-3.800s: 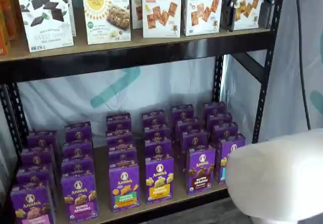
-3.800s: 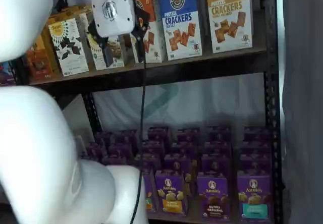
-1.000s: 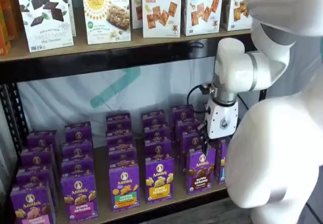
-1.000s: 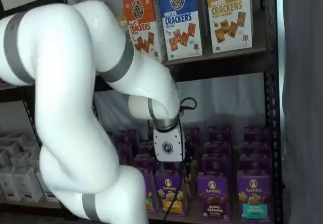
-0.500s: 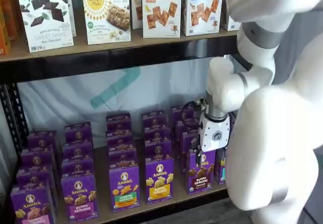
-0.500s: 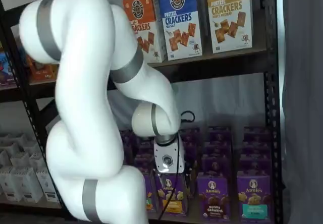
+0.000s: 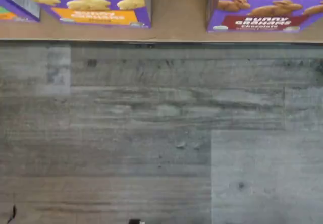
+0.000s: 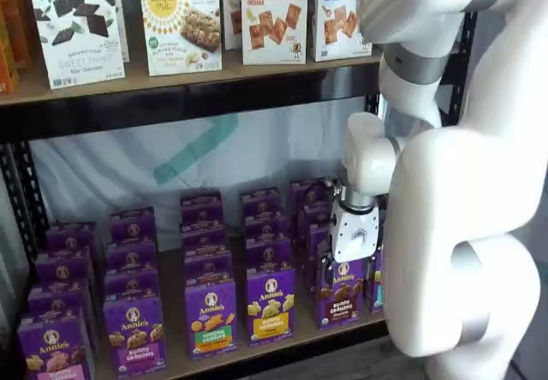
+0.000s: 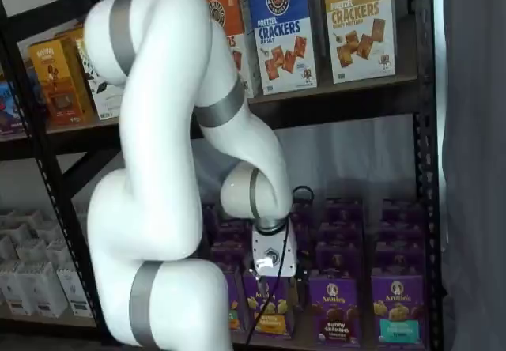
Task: Pick up the purple box with a brown patch in the center, on the bottom shelf, the fifth box from the left
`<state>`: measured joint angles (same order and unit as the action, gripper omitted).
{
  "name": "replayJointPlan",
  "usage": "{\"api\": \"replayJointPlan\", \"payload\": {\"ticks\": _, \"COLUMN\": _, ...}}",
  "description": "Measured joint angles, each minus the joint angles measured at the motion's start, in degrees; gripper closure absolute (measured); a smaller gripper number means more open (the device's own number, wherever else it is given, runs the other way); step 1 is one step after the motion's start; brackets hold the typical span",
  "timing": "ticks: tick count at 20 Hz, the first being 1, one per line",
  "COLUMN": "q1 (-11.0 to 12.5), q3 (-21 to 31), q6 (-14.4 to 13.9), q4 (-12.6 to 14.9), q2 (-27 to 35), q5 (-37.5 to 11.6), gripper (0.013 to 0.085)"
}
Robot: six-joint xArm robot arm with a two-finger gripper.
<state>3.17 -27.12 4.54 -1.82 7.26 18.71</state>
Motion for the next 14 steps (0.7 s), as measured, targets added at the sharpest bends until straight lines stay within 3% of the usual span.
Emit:
{"api": "replayJointPlan", "payload": {"ticks": 4, "q1": 0.61, "q3": -4.61, "q6": 0.95, "q4": -0.27, "q2": 5.62, "q5": -1.82, "gripper": 0.0130}}
{"api": "replayJointPlan", "payload": {"ticks": 7, "q1": 1.17, "q3": -8.95, "q6": 0.13, "q4": 1.17, "q2": 9.74, "q5": -2.45, "gripper": 0.0130}}
{"api": "replayJointPlan", "payload": {"ticks": 14, "q1": 3.16, "q3": -19.03, "q6": 1.07, "q4": 2.23, "q2": 16.87, "q5": -0.67, "gripper": 0.0130}}
